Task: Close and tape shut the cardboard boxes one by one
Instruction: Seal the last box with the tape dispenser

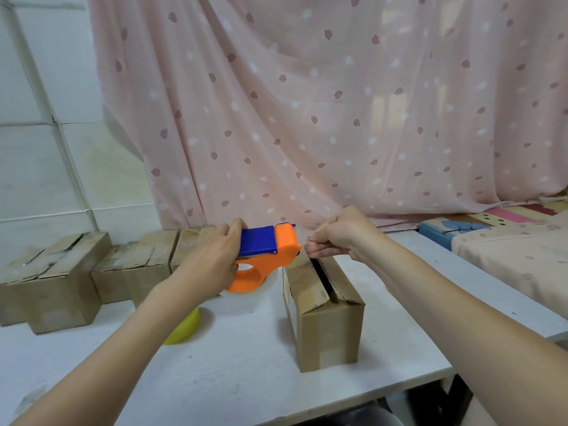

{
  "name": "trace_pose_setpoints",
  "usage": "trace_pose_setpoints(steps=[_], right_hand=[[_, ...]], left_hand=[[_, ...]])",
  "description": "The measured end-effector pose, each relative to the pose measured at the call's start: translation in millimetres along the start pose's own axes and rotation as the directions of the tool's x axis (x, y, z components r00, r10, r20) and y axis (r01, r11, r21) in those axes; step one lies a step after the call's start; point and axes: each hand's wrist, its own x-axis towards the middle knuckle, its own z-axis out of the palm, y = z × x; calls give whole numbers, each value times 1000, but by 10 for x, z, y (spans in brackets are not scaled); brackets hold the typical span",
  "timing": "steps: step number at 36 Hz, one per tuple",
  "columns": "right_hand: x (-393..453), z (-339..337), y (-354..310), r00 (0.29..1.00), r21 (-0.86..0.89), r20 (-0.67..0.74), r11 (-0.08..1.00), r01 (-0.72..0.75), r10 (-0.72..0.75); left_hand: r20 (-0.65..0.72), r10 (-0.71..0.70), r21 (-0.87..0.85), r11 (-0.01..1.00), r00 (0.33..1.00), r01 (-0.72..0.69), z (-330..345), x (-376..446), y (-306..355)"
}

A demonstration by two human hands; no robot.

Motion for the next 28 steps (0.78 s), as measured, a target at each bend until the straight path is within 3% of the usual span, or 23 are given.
trace_pose_setpoints(steps=[9, 13, 28], right_hand=[[130, -573, 136, 989, -87, -142, 994, -65, 53], [103, -675, 249, 989, -123, -87, 984, -128, 117], [135, -691, 276, 980, -102, -98, 978, -182, 172]], left_hand=[[-17, -26, 52, 998, 1000, 27, 34, -117, -382], [26, 5, 88, 996, 1000, -7, 13, -171, -390], [123, 62, 69, 995, 990, -71, 79, -235, -361]])
